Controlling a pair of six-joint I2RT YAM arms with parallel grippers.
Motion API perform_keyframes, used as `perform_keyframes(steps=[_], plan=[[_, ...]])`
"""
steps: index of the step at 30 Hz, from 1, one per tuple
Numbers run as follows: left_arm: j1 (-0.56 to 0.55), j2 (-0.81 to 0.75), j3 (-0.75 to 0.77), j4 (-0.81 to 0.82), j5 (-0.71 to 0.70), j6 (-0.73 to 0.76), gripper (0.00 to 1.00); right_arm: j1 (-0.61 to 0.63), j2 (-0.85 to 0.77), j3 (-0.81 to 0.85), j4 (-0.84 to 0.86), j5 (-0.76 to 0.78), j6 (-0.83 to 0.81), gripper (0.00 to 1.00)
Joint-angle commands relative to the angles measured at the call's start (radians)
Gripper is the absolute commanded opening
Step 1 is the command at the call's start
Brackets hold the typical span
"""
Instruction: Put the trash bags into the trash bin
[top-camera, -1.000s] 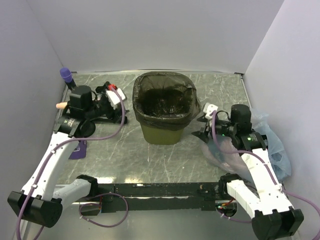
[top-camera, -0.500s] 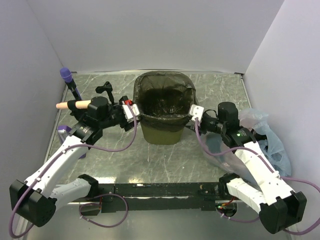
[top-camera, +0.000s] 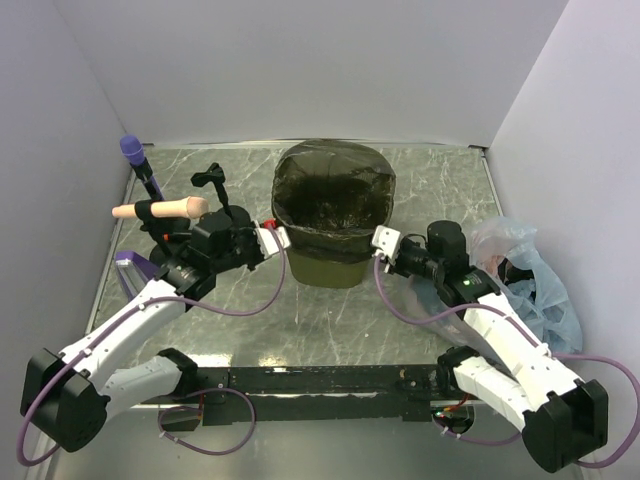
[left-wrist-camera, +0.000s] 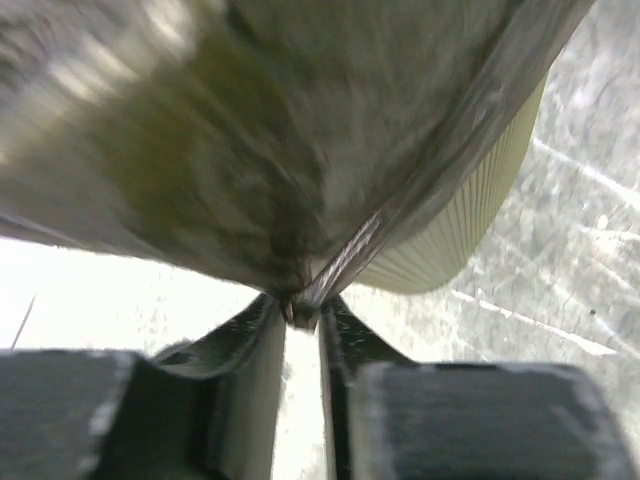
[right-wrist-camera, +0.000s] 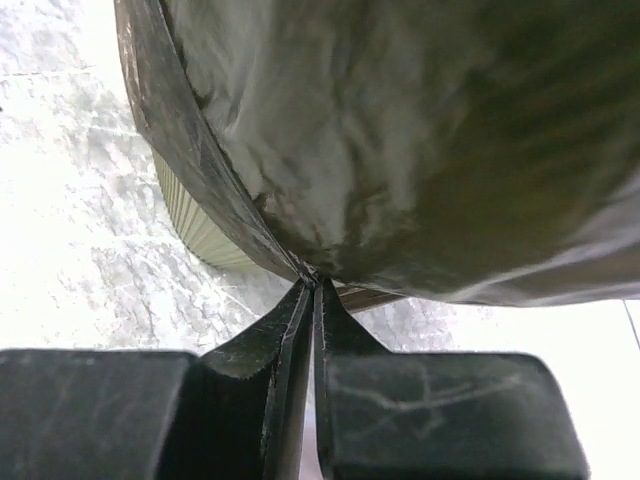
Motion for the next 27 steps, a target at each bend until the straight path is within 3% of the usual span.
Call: perform_keyframes(steps=[1, 6, 10, 15, 17, 18, 21, 24, 27], plan=[[-0.007, -0.033, -0.042, 0.042, -0.09, 0.01, 0.28, 0.009, -0.01, -0.022, 0.038, 0.015, 0.003, 0.12], [-0.008, -0.033, -0.049, 0.011, -0.118, 0.005, 0.34, 0.009, 0.004, -0.022, 0.013, 0.007, 0.026, 0.15], [-0.007, -0.043, -0.074, -0.009, -0.09, 0.002, 0.31, 0.009, 0.018, -0.023, 0.001, 0.015, 0.046, 0.19], [-0.008, -0.069, -0.071, -0.059, -0.029, -0.039, 0.26, 0.011, -0.02, -0.008, -0.059, 0.003, 0.066, 0.31], [-0.008, -0.09, -0.068, -0.099, -0.02, -0.029, 0.23, 0.011, -0.054, 0.015, -0.128, 0.0, 0.049, 0.36], [-0.008, -0.11, -0.071, -0.115, -0.023, -0.019, 0.15, 0.009, -0.077, 0.03, -0.154, 0.001, 0.055, 0.38], [-0.008, -0.167, -0.076, -0.123, -0.064, -0.036, 0.02, -0.017, -0.093, 0.145, -0.203, 0.073, 0.314, 0.44], [-0.007, -0.193, -0.037, -0.13, -0.083, -0.099, 0.02, -0.144, 0.007, 0.363, -0.376, -0.187, 0.437, 0.48], [-0.008, -0.169, 0.015, -0.147, -0.08, -0.171, 0.04, -0.195, 0.039, 0.441, -0.361, -0.25, 0.497, 0.51]])
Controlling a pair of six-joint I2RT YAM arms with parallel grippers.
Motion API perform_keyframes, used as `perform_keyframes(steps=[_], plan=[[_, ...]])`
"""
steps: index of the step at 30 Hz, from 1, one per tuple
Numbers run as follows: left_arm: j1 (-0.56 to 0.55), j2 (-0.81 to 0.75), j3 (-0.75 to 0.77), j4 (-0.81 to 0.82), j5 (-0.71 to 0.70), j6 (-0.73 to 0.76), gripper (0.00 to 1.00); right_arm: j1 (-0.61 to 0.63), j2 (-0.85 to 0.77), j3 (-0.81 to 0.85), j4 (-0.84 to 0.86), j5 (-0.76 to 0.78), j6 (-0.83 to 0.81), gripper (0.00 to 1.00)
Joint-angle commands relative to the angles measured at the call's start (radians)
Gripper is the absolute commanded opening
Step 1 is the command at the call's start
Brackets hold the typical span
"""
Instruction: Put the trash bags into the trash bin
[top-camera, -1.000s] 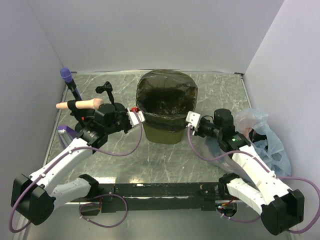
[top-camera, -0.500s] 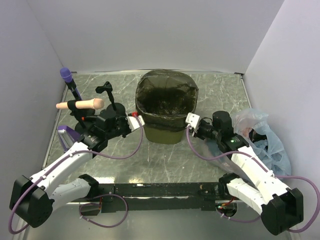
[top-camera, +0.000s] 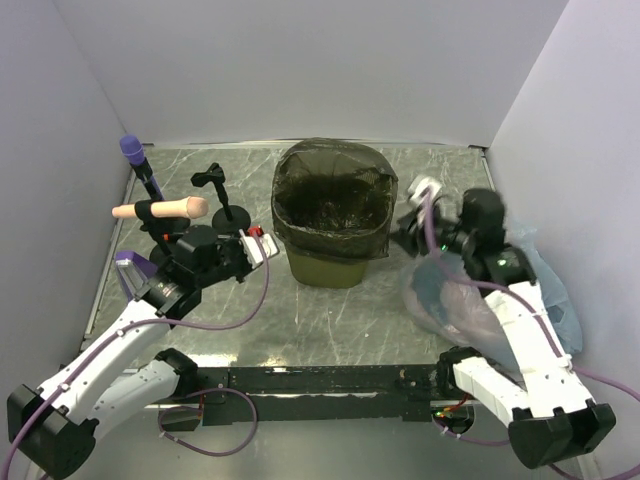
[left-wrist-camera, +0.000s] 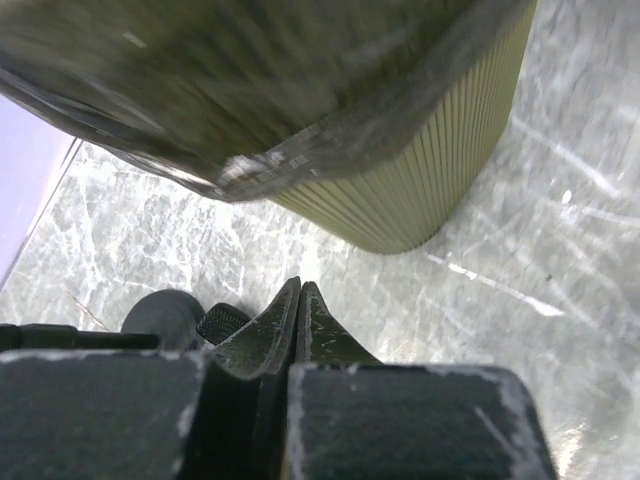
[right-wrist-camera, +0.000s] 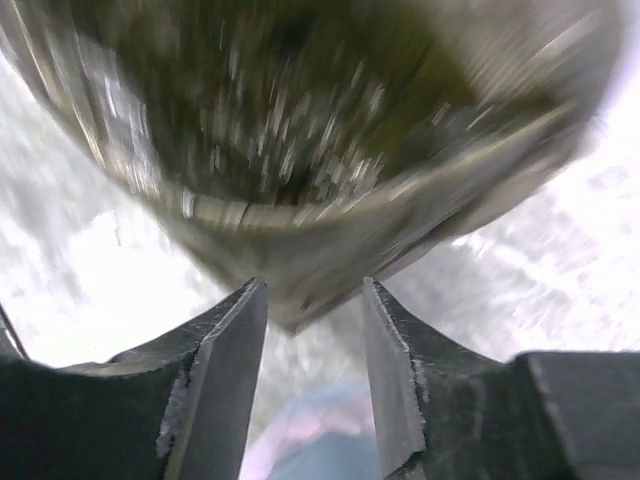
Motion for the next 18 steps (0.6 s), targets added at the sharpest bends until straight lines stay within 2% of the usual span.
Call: perform_keyframes(steps=[1, 4, 6, 8, 11, 13, 18], plan=[[-0.002, 0.021, 0.097, -0.022, -0.007, -0.119, 0.09, -0.071, 0.029, 0.124, -0.022, -0.163, 0.18, 0.52], [-0.003, 0.049, 0.131, -0.006, 0.009, -0.18, 0.42, -0.107, 0.073, 0.173, 0.093, -0.156, 0.252, 0.54], [-0.003, 0.066, 0.149, 0.007, 0.035, -0.219, 0.53, -0.149, 0.139, 0.219, 0.188, -0.148, 0.364, 0.56], [-0.002, 0.083, 0.162, 0.01, 0.068, -0.232, 0.57, -0.183, 0.222, 0.271, 0.259, -0.165, 0.46, 0.56], [-0.002, 0.095, 0.162, 0.028, 0.084, -0.211, 0.59, -0.217, 0.31, 0.334, 0.314, -0.194, 0.481, 0.57], [-0.003, 0.106, 0.162, 0.042, 0.073, -0.194, 0.61, -0.222, 0.339, 0.337, 0.365, -0.161, 0.482, 0.57], [-0.003, 0.147, 0.166, 0.05, 0.056, -0.128, 0.6, -0.312, 0.497, 0.44, 0.4, -0.15, 0.64, 0.58]])
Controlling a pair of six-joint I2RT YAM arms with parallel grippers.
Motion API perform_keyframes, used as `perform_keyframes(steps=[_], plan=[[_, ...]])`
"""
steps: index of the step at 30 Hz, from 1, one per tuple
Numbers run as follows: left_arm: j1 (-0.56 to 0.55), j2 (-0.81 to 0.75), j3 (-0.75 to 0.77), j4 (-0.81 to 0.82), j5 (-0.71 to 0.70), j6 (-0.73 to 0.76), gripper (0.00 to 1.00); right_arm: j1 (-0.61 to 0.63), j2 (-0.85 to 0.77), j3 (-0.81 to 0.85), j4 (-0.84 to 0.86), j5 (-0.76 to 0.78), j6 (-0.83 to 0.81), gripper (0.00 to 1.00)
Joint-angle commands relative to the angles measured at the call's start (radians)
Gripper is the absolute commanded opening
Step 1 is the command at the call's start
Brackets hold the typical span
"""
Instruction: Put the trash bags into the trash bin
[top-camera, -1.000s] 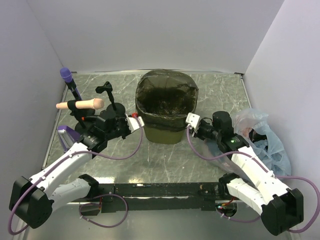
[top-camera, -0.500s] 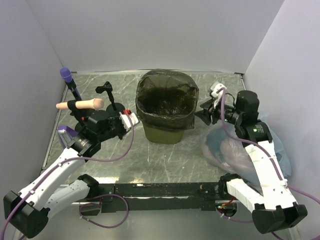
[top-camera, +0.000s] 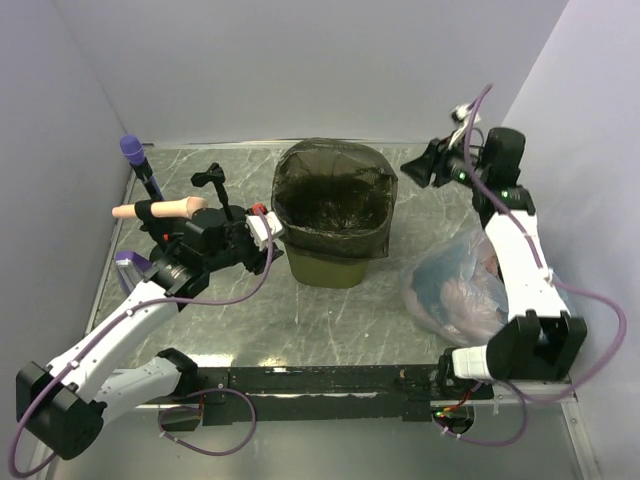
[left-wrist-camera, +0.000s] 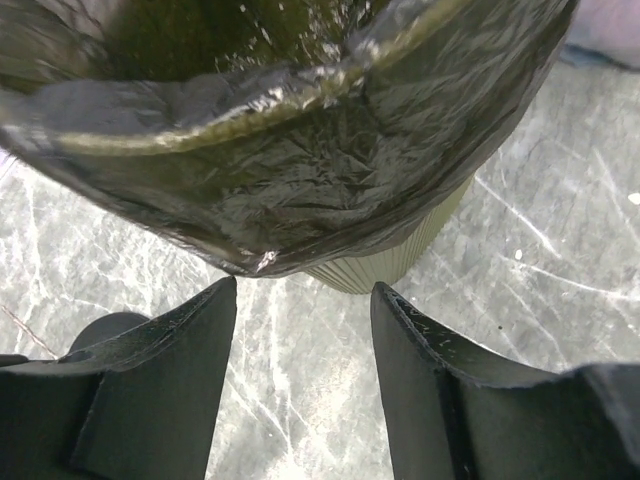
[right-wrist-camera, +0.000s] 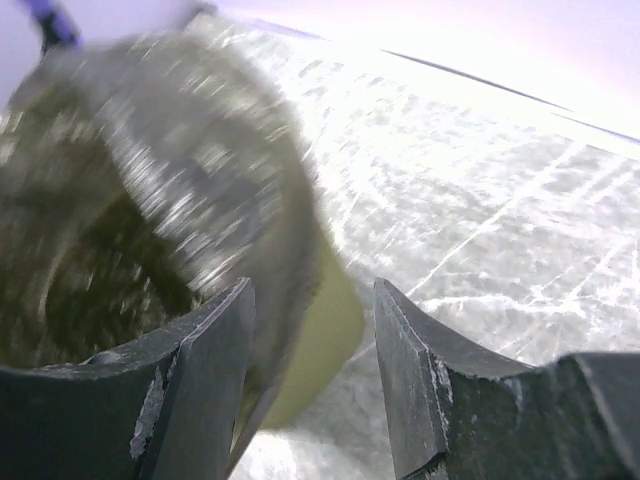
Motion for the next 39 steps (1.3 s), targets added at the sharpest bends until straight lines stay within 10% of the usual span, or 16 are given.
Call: perform_keyframes(steps=[1, 22, 39], plan=[[-0.003, 0.033, 0.036, 0.056, 0.009, 0.046, 0.6, -0.054, 0.126, 0.152, 0.121, -0.021, 0.198, 0.59], [-0.003, 0.186, 0.154, 0.027, -0.043, 0.119, 0.63, -0.023, 0.417, 0.088, 0.437, -0.312, 0.586, 0.62], [-0.003, 0.257, 0.176, 0.061, -0.077, 0.154, 0.63, 0.003, 0.403, 0.005, 0.178, -0.167, 0.389, 0.55]])
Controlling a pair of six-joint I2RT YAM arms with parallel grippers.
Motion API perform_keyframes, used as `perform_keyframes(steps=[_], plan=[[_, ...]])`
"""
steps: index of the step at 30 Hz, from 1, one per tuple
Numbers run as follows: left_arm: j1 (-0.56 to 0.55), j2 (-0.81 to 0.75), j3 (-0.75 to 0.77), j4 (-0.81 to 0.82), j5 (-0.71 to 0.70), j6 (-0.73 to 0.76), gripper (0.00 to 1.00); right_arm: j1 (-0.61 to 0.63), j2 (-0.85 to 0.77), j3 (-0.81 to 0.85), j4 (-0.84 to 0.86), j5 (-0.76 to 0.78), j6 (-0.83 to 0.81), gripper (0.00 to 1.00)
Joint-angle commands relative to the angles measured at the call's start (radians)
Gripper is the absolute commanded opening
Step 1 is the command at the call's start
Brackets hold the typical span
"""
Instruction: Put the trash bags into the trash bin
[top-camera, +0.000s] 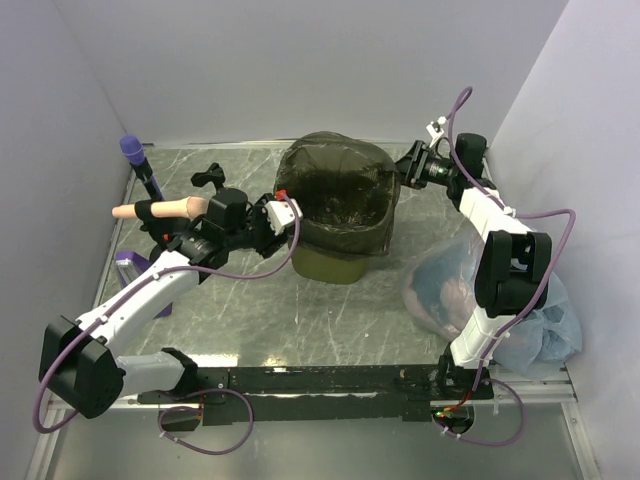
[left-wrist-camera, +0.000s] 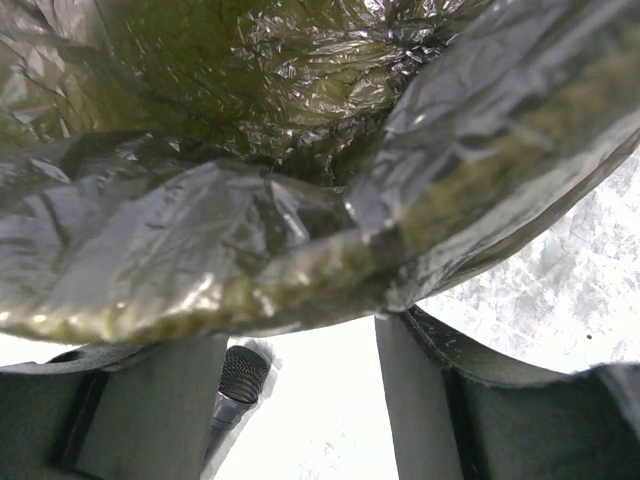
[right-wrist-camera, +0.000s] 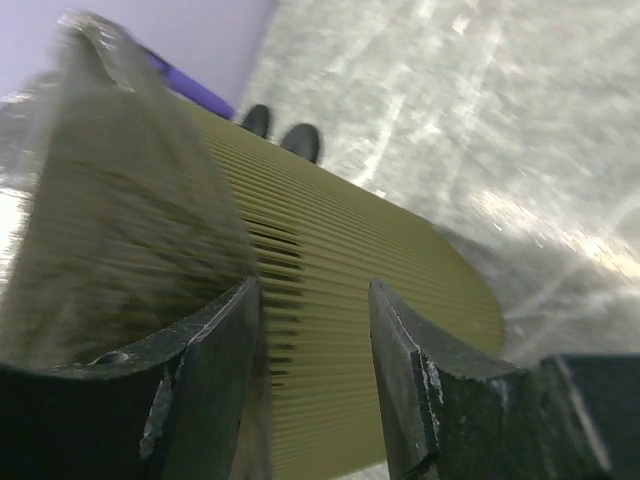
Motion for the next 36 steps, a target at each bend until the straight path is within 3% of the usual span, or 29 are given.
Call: perform_keyframes(steps=[1, 8, 9, 13, 15, 19, 27, 32, 36], plan=[[-0.002, 0.012, 0.033, 0.066, -0.018, 0.02, 0.63, 0.006, -0.059, -0.017, -0.191, 0.108, -0.159, 0.54], [-0.003, -0.013, -0.001, 0.067, -0.029, 0.054, 0.63, -0.135, -0.142, -0.094, -0.257, 0.135, -0.211, 0.54], [-0.003, -0.017, -0.001, 0.062, -0.026, 0.054, 0.63, -0.159, -0.157, -0.103, -0.239, 0.095, -0.205, 0.54], [-0.002, -0.04, -0.002, 0.059, -0.014, 0.066, 0.63, -0.219, -0.194, -0.177, -0.005, -0.312, -0.152, 0.59], [-0.002, -0.045, -0.002, 0.051, -0.014, 0.071, 0.63, -0.212, -0.217, -0.191, 0.005, -0.388, -0.19, 0.65], [-0.002, -0.049, -0.002, 0.03, -0.014, 0.079, 0.63, -0.172, -0.236, -0.185, -0.076, -0.336, -0.312, 0.67], [0.0, -0.046, 0.008, 0.01, -0.003, 0.085, 0.63, -0.121, -0.161, -0.126, -0.085, -0.284, -0.339, 0.65], [0.0, -0.033, 0.011, 0.008, -0.007, 0.086, 0.63, -0.089, -0.127, -0.088, -0.016, -0.316, -0.299, 0.59], [0.0, -0.023, 0.008, 0.019, -0.009, 0.089, 0.62, -0.066, -0.095, -0.074, 0.004, -0.33, -0.267, 0.37]])
